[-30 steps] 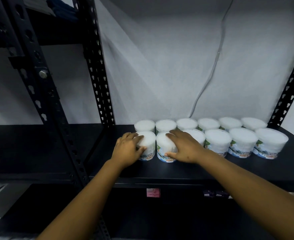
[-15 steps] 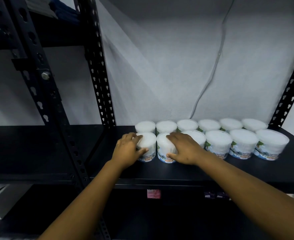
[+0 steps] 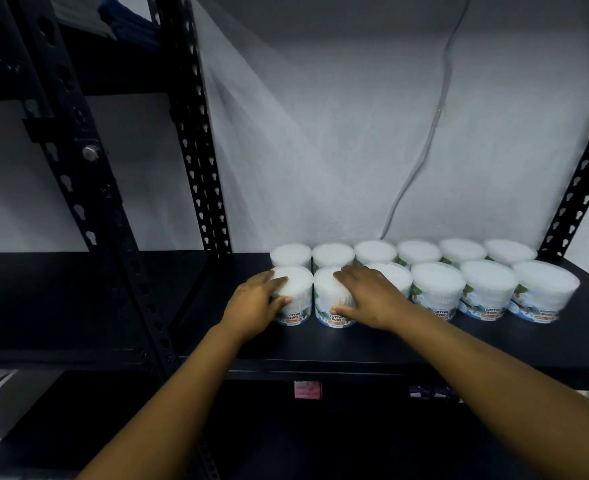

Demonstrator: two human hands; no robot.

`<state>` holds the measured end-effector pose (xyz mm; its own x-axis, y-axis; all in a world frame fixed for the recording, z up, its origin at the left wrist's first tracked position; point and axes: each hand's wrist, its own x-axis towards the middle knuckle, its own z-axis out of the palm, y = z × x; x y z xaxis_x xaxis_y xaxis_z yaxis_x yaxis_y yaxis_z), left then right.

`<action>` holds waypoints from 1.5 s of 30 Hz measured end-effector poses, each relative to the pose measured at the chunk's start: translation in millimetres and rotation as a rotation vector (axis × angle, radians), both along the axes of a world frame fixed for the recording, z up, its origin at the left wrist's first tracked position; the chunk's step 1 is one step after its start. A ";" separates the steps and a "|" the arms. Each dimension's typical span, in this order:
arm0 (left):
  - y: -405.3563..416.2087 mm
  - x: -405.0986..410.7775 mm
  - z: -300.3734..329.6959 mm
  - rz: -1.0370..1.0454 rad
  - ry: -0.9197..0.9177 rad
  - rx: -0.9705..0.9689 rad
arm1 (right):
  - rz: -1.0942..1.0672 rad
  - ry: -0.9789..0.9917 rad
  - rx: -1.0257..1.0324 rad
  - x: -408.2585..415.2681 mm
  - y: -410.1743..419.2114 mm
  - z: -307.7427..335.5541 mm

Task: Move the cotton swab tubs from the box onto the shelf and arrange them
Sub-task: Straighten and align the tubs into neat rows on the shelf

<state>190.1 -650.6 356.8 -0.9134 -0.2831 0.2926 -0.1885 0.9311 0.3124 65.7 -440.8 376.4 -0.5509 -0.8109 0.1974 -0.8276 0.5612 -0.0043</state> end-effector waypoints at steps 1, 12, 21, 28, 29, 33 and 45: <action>-0.7 0.4 0.4 -0.004 -0.008 0.010 | -0.001 -0.003 -0.005 0.1 0.4 -0.4; 2.8 1.8 1.9 0.027 0.021 0.061 | 0.010 -0.019 -0.016 -0.9 1.3 0.3; 2.2 3.1 1.0 0.033 0.039 0.078 | 0.007 -0.026 -0.019 -1.3 1.5 1.2; 1.3 3.4 1.8 0.016 0.038 0.107 | 0.010 -0.034 -0.042 -2.6 0.2 0.0; 1.2 3.6 1.7 0.015 0.039 0.108 | 0.010 -0.037 -0.041 -2.8 0.1 -0.1; 0.1 2.9 1.3 0.009 0.035 0.122 | 0.006 -0.036 -0.035 -4.3 -0.8 -0.7; 4.5 2.6 0.0 0.023 0.022 0.088 | -0.009 -0.104 -0.096 -0.7 1.1 0.8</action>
